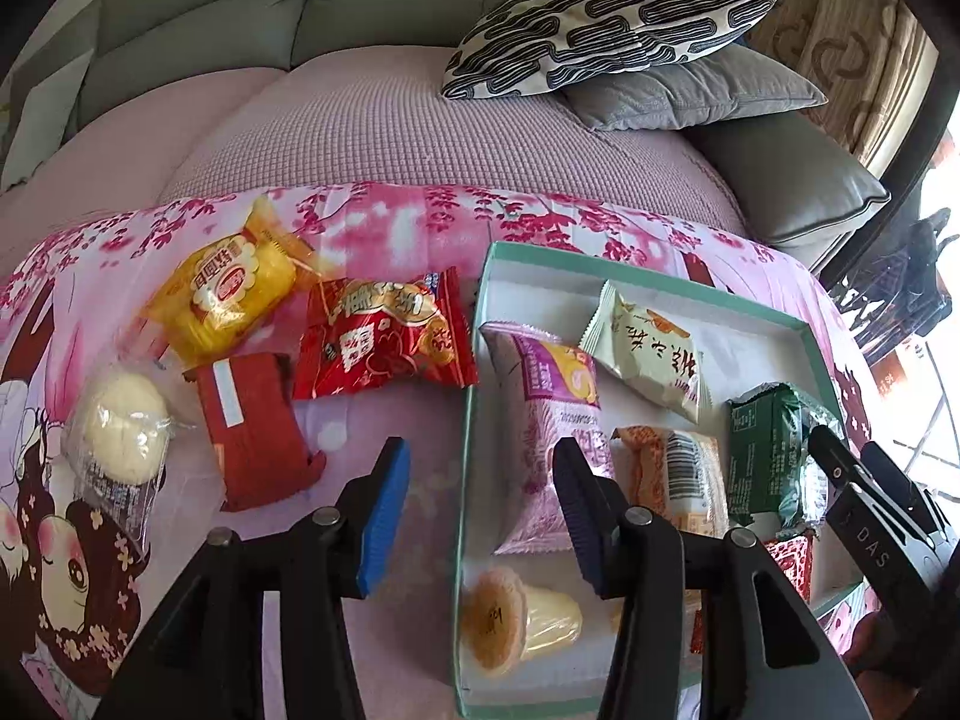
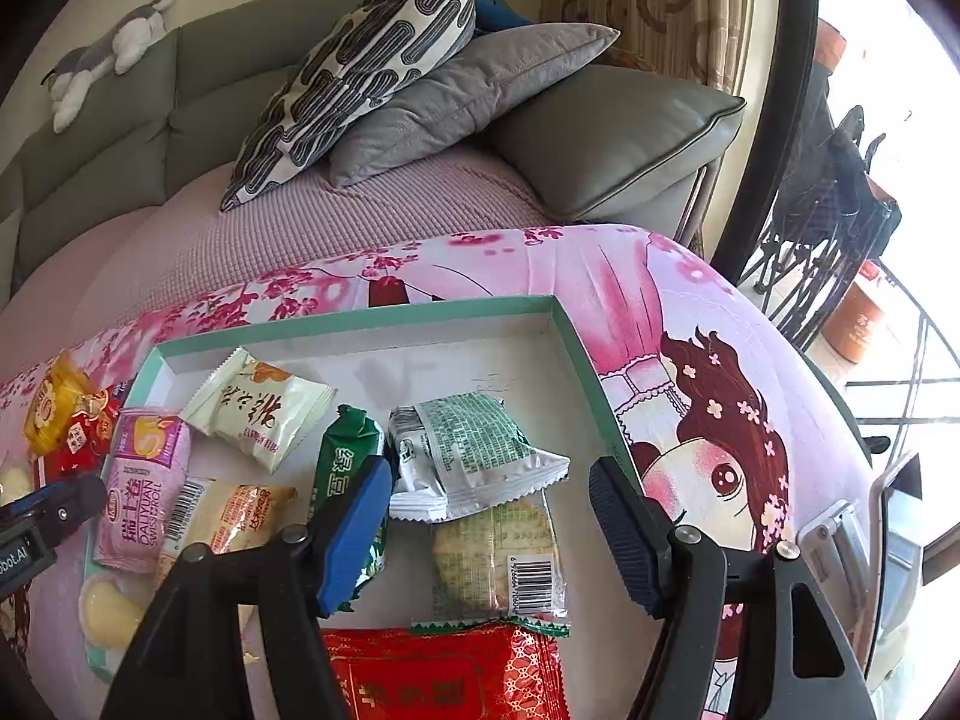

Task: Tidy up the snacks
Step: 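Withdraw both grippers from the tray back toward the snack pile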

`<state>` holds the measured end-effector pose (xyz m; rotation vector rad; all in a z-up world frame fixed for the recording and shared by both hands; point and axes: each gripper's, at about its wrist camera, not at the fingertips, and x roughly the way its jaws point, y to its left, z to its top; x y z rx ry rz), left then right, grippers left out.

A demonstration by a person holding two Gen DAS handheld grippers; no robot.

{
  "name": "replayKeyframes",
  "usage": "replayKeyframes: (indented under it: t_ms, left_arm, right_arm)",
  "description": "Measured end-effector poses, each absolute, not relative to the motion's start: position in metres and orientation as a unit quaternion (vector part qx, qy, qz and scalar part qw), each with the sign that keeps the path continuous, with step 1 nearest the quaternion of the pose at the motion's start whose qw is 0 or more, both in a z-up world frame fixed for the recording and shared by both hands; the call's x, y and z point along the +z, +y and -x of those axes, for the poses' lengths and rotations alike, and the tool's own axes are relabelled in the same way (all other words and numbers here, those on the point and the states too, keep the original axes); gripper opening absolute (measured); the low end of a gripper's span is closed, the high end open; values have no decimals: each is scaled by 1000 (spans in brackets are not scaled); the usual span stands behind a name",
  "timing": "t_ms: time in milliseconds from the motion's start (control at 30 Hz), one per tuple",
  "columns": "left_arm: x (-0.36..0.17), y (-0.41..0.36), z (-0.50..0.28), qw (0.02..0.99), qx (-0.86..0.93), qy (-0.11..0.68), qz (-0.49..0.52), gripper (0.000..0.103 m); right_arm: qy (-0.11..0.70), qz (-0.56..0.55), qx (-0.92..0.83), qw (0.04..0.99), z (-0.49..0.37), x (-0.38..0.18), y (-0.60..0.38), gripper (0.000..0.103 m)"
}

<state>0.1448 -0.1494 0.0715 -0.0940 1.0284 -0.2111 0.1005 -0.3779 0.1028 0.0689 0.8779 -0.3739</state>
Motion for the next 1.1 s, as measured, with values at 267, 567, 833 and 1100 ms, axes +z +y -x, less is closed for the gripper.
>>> replayKeyframes:
  t_ms: [267,567,833,1100]
  left_arm:
    - [72,-128,-122,878,-70,474,25,62]
    - [64,-116,-109,880,-58,470,17,66]
    - [64,-107,-107,887,-32,461,11,76]
    - [65,-91,-101,892,13,451,-1,77]
  right_arm:
    - [433,-58,-184,880,-77,114,-372,74]
    - [448,-39,-170,877,-67,112,-348,74]
    - [450,-30,-149,880,-71,107,-328,85]
    - [446,-20,-131,885,-72,102,-308,103]
